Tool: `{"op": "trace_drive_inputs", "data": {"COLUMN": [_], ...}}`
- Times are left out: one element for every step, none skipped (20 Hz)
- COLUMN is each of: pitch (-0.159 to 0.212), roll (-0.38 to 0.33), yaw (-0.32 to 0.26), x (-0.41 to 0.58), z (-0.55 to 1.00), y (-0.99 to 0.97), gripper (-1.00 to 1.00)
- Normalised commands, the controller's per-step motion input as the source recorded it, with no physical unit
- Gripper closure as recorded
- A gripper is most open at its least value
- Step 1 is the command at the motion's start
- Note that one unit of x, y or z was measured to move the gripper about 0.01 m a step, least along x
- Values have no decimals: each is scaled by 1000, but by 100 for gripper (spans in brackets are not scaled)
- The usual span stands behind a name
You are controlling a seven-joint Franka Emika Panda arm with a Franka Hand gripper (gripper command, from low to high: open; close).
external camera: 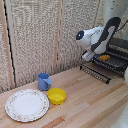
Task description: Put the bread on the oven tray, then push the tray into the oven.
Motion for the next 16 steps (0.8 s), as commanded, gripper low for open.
{"op": "trace_drive_inputs", "data": {"pitch": [121,125,120,110,105,100,94,94,92,92,89,81,100,111,106,101], "roll": [-363,-318,-166,-107,-91,-84,-77,-72,-58,-48,-49,-124,-204,-268,-325,-332], "yaw": [149,133,162,159,155,153,151,149,154,160,170,179,193,212,211,211], "x": [0,63,269,351,374,391,406,411,417,417,417,411,271,40,-94,-111], "z": [-134,-34,-117,-120,-103,-97,-97,-94,-94,-94,-100,-114,-11,0,-6,-43], "y": [74,229,443,557,583,603,611,620,626,626,589,454,243,9,-23,-49], "gripper": [-100,-100,-100,-100,-100,-100,-100,-100,-100,-100,-100,-100,-100,-100,-100,-100]}}
